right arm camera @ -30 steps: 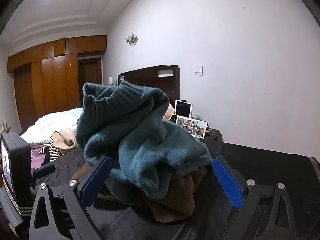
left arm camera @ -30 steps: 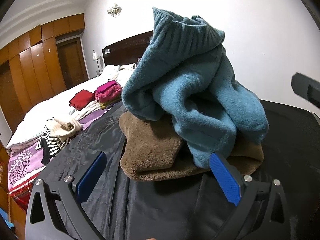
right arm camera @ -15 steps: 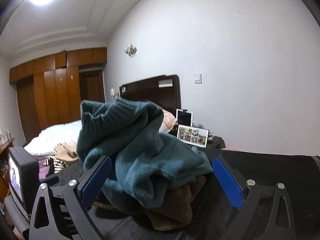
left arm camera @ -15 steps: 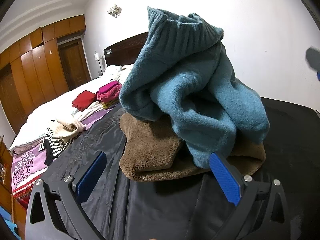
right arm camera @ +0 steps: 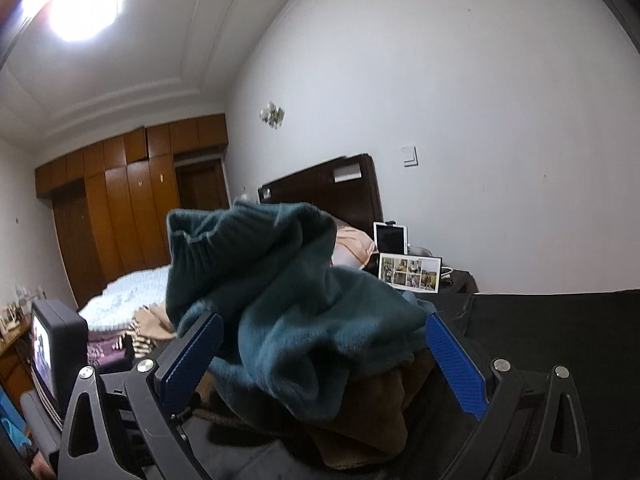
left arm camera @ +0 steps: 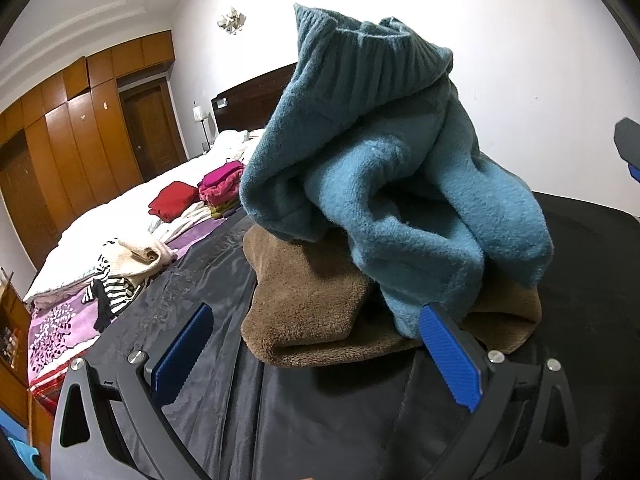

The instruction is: Fold clothes

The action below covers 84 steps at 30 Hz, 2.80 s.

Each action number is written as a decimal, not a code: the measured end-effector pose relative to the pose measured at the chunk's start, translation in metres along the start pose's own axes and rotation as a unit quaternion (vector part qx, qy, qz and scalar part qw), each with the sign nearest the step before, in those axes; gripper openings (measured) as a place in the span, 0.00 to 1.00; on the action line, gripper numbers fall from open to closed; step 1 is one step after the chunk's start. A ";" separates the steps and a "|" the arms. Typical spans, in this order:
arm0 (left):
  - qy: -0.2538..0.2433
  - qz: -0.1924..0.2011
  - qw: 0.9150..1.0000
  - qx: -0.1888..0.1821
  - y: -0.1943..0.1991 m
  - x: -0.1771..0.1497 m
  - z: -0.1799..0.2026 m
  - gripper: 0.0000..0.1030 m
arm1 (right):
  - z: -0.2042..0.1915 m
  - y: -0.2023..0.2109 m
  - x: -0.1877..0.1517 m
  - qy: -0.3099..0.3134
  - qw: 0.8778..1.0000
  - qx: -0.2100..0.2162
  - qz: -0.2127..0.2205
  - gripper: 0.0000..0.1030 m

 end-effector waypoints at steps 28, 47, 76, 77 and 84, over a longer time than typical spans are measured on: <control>0.005 -0.011 1.000 0.002 -0.021 0.002 -0.005 1.00 | -0.015 -0.021 -0.019 0.052 0.998 -0.015 -0.036 1.00; 0.046 -0.003 0.997 -0.058 -0.039 0.034 -0.032 1.00 | -0.012 -0.034 -0.031 0.047 0.997 -0.015 -0.063 1.00; 0.079 0.017 0.982 -0.173 -0.075 0.081 -0.068 0.99 | -0.014 -0.042 -0.040 0.043 0.997 -0.002 -0.072 1.00; 0.078 0.013 0.981 -0.175 -0.078 0.081 -0.066 0.97 | -0.015 -0.041 -0.040 0.045 0.996 -0.002 -0.071 1.00; 0.091 -0.021 0.970 -0.226 -0.090 0.083 -0.057 0.64 | -0.018 -0.042 -0.040 0.053 0.996 0.000 -0.071 1.00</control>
Point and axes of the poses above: each gripper's, at about its wrist camera, not at the fingertips, and y roughly against the way its jaws point, z to its right, x to its top, the point moved 3 cm from there along -y, roughly the way its jaws point, and after that the axes turned 12 degrees about y, right-handed, at the moved point
